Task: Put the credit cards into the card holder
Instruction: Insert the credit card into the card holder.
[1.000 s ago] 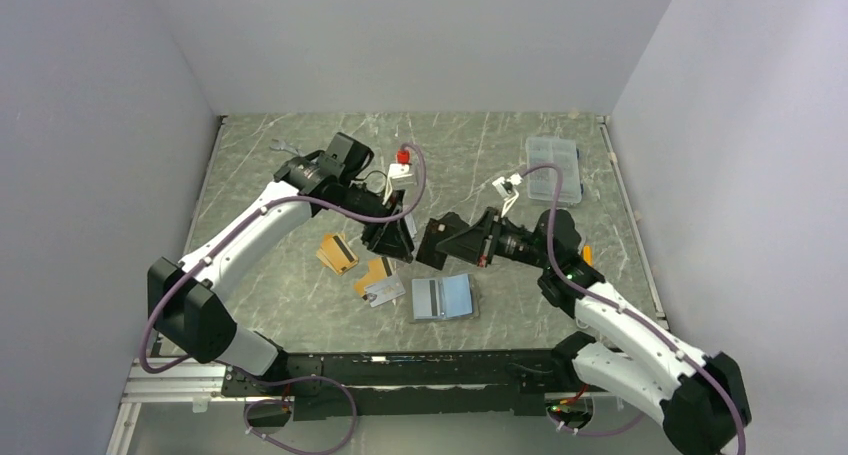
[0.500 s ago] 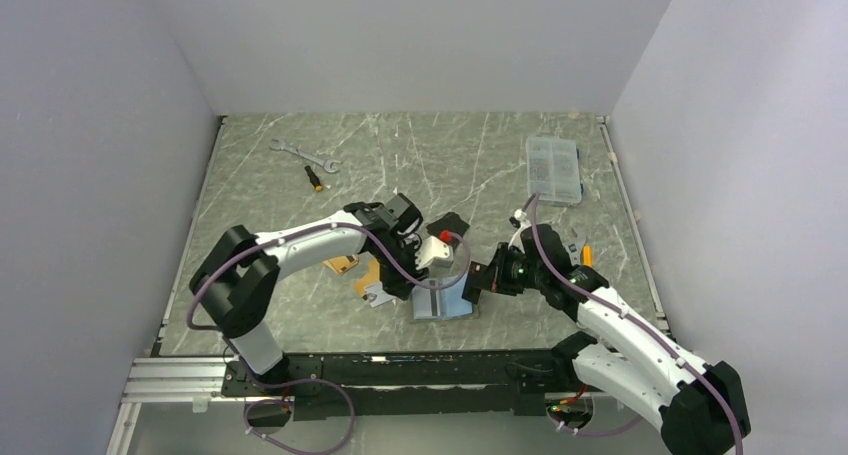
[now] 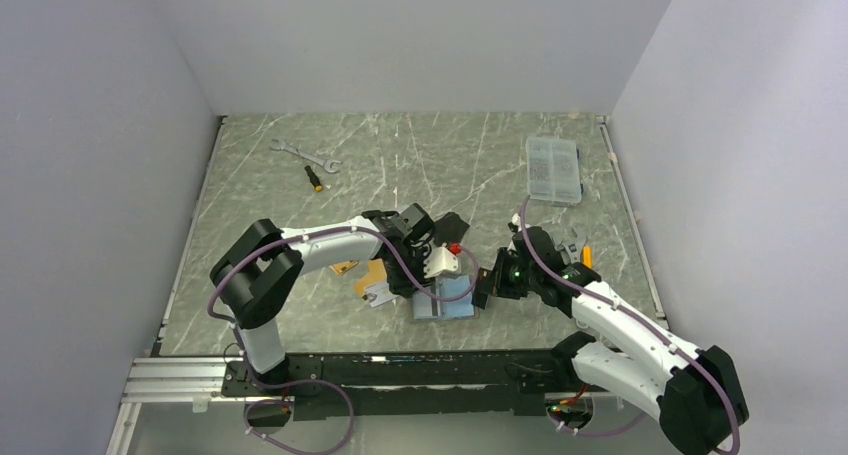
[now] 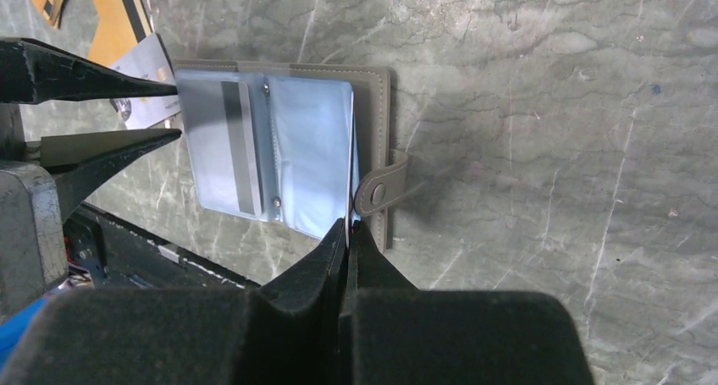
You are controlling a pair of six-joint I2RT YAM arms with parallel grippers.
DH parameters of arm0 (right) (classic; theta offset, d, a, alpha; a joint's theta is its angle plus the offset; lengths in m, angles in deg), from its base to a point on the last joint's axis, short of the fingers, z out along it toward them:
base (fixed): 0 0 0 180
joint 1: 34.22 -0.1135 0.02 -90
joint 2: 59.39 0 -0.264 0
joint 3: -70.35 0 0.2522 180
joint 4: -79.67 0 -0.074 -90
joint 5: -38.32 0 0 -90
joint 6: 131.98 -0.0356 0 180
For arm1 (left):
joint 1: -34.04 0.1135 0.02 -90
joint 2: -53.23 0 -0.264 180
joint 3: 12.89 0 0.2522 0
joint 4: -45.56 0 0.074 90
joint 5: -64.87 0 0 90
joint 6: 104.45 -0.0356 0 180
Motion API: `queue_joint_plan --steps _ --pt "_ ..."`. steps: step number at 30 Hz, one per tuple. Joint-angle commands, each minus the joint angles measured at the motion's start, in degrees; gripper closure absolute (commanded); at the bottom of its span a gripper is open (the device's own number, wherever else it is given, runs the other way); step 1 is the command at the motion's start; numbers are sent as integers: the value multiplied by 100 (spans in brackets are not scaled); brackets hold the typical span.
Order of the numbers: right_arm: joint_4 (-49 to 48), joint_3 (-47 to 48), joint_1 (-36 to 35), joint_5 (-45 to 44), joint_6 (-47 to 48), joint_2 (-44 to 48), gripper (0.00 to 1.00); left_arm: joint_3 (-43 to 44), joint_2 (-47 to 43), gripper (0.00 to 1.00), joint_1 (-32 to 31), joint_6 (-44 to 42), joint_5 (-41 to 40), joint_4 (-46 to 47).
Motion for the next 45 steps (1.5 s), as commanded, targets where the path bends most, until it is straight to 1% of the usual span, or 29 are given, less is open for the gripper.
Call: queue_joint_plan --steps 1,9,19,27,32,35,39,42,45 --pt "-66 203 -98 -157 103 -59 100 113 -21 63 -40 -160 -167 152" --pt "-63 189 -186 -137 110 -39 100 182 45 64 -46 -156 -198 165" --pt "143 325 -460 -724 111 -338 100 214 103 67 -72 -171 -215 111" --pt "-102 264 -721 -709 32 -585 100 170 64 69 -74 -190 -256 139" --pt "19 307 -885 -878 -30 -844 100 157 75 70 -76 -224 -273 148" --pt "39 308 -897 -910 -60 -750 100 163 77 70 -74 -247 -301 137" --pt "-225 168 -907 -664 -179 -847 100 140 38 71 -74 -278 -335 147" --pt "-646 -37 -896 -380 -386 -1000 100 117 3 71 -74 -287 -342 146" --pt "-820 -165 -898 -357 -582 -1009 100 102 -1 72 -74 -303 -363 122"
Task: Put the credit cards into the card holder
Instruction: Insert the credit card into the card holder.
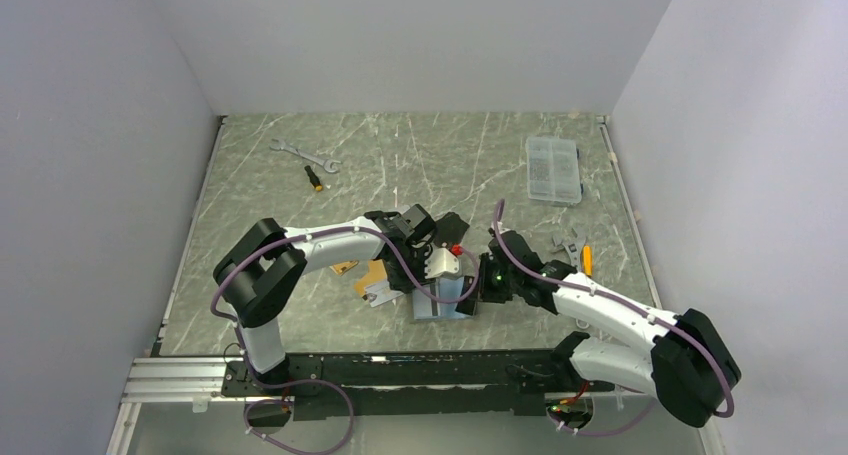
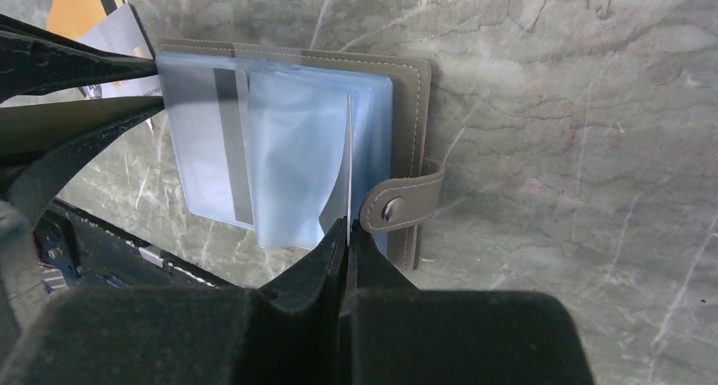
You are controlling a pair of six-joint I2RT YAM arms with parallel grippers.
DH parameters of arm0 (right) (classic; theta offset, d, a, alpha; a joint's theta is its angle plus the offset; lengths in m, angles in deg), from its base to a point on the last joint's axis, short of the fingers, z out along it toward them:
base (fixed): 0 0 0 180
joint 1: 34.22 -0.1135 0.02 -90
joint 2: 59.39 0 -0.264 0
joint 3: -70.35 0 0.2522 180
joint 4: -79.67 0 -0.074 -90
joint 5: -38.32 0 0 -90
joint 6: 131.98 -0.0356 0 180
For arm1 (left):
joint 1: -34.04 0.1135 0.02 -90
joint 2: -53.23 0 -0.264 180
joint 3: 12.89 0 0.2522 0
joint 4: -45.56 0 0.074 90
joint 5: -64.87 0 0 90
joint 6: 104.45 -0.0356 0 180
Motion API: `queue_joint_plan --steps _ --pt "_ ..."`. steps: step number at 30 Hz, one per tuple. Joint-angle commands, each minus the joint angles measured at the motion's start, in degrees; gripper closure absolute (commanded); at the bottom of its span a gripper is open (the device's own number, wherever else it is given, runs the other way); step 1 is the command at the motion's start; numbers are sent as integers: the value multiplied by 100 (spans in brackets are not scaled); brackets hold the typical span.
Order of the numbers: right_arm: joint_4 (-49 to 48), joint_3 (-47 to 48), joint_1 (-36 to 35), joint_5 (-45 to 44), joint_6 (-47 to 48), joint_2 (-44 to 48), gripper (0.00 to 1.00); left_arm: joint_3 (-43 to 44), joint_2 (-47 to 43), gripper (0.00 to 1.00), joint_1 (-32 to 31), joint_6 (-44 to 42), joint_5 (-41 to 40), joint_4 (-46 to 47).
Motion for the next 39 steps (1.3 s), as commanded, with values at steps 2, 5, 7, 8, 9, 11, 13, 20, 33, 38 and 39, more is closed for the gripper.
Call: queue_joint_plan --steps 2,5,7,8,9,11,13,20,33,38,39 --pt "-250 -309 -35 13 -379 -16 100 63 -105 72 -33 -142 -72 32" --pt "80 -304 -35 -295 -445 143 100 62 -124 73 -32 -164 -93 24" --pt "243 -301 -25 -453 -474 249 100 83 -141 73 -32 -161 -93 16" --pt "326 -289 -27 -500 -498 313 100 88 -147 73 -32 -157 -79 6" --pt "394 -284 -28 -579 -527 384 100 98 -151 74 -32 -156 -76 2" --pt "508 -269 -28 -752 -576 560 100 97 -147 74 -32 -156 -73 -7" --pt "596 -266 -24 -852 -613 731 100 96 -153 74 -33 -161 -78 -15" --pt "707 -283 -11 -981 -643 1012 100 86 -160 75 -32 -191 -103 -51" --pt "675 -189 -26 -862 -393 795 100 151 -147 77 -35 -192 -80 -117" --pt "415 -248 -151 -666 -417 541 100 187 -151 77 -32 -205 -70 -143" --pt "341 -262 -182 -627 -440 469 100 188 -151 77 -32 -207 -69 -151"
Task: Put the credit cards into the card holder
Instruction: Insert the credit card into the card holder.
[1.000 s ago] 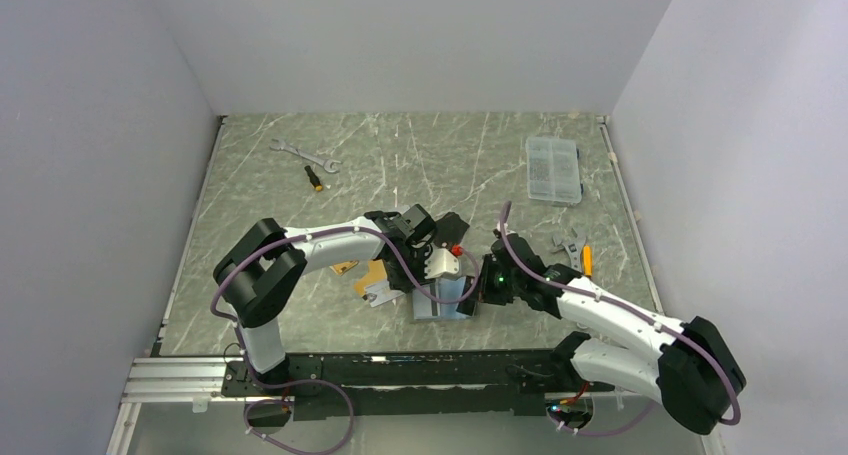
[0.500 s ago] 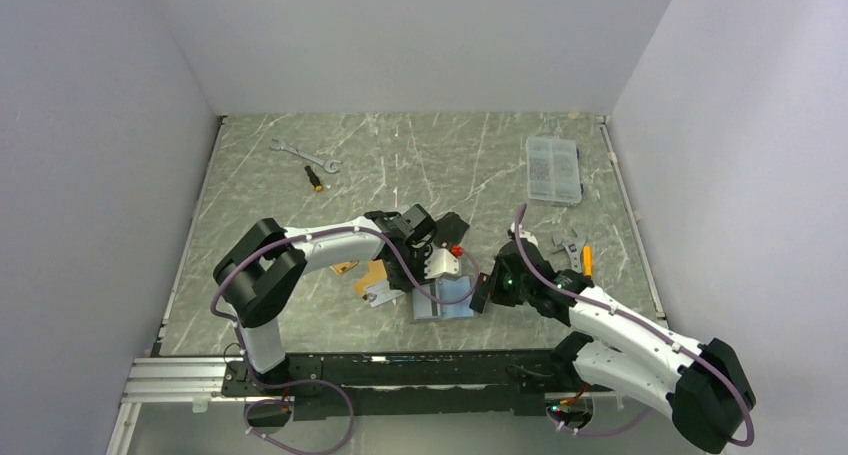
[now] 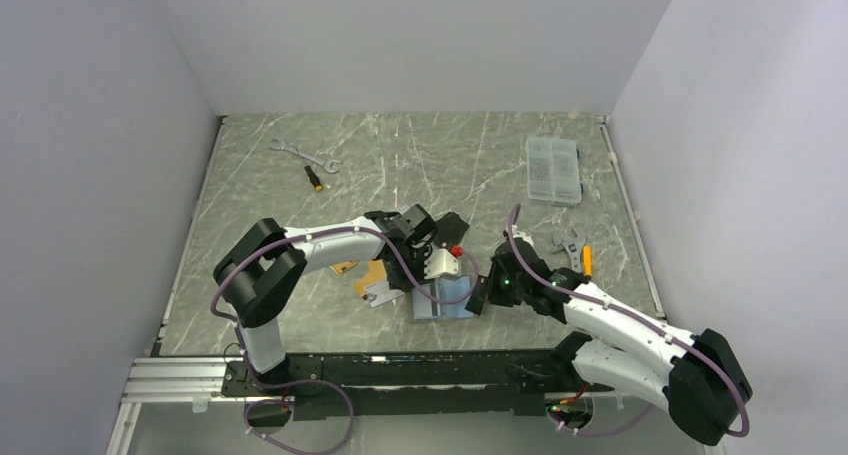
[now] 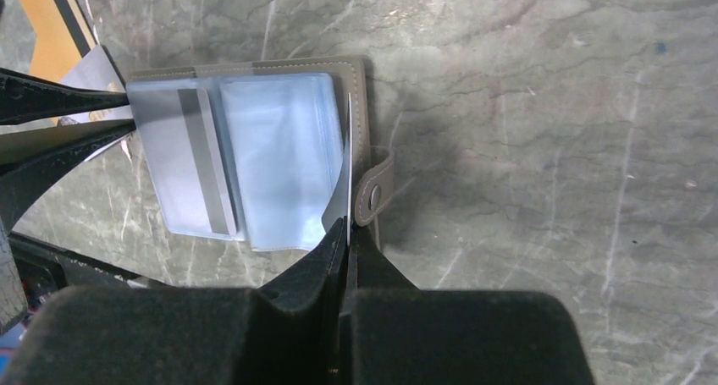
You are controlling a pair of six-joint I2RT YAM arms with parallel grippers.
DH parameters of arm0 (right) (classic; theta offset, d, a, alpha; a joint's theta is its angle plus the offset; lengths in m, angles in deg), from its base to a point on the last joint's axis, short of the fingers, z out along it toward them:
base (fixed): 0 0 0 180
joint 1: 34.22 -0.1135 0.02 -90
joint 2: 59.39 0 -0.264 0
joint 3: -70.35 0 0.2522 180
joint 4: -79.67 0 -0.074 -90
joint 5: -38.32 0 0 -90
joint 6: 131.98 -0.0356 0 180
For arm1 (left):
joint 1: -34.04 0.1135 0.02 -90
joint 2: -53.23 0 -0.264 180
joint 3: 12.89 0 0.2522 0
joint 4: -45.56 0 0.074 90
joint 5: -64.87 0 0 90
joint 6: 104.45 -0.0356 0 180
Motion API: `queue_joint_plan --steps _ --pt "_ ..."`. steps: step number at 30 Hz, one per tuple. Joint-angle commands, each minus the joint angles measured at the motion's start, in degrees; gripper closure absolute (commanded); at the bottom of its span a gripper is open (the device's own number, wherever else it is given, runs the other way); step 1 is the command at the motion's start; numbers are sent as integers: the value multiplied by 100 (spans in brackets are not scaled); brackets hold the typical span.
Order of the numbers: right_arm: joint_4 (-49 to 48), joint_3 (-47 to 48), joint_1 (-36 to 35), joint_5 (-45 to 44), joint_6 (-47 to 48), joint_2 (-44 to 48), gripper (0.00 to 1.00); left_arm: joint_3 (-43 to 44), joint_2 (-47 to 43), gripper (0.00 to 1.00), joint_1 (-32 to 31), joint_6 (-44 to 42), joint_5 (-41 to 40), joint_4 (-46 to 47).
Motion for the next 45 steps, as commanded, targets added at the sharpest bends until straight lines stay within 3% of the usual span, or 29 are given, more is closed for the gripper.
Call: queue_joint_plan --steps 1,12,27,45 --pt "-135 -21 -156 156 68 -309 100 192 -149 77 -32 -97 -28 -134" --pt "-392 -146 -227 193 -156 -410 100 213 -166 78 -32 -106 -2 -176" --pt "548 449 -227 -526 40 49 100 133 -237 80 -32 -168 -29 -181" --pt "-88 93 -224 -63 -55 -96 100 232 -193 80 -32 -177 -17 -248"
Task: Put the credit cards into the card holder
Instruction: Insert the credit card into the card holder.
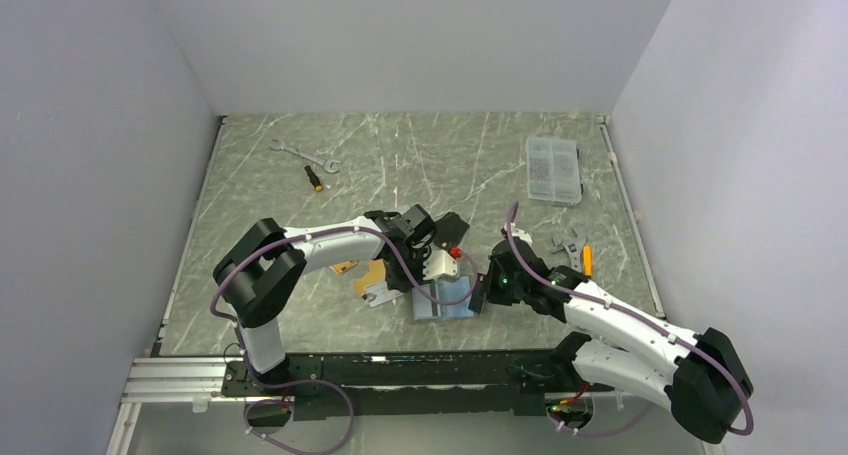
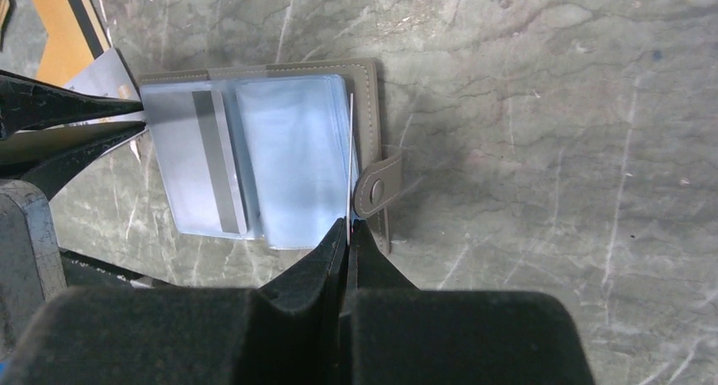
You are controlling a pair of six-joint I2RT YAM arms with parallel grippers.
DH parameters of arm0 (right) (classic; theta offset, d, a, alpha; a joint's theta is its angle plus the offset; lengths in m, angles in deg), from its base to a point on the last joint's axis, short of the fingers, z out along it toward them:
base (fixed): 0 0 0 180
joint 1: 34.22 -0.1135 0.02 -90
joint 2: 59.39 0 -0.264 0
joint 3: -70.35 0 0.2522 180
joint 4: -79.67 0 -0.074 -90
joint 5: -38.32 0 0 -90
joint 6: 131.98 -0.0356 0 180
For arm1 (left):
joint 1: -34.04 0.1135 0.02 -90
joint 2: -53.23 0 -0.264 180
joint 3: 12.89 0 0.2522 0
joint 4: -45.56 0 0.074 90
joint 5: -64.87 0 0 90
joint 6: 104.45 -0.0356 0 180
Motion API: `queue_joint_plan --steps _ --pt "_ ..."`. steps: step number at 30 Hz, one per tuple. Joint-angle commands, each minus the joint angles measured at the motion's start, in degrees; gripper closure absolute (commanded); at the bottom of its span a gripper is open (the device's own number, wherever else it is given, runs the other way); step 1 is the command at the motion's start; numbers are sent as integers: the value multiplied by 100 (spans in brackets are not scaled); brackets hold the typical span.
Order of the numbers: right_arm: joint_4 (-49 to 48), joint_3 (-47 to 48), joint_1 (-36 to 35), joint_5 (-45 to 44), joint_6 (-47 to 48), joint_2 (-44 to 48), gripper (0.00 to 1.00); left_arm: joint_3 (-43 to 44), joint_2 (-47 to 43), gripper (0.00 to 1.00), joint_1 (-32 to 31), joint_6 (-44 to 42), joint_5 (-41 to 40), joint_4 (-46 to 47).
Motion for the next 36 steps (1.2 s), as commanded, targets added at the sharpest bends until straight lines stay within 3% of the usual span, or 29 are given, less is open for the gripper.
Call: queue_joint_plan --steps 1,22,36 --pt "-325 -173 -11 195 -28 -87 100 205 -187 81 -32 -118 4 -76" --pt "-843 -580 -18 432 -213 -571 100 187 -257 82 -33 -155 -14 -111" --pt "-1876 -315 234 1914 418 -1221 100 197 -257 83 -32 -192 -81 -148"
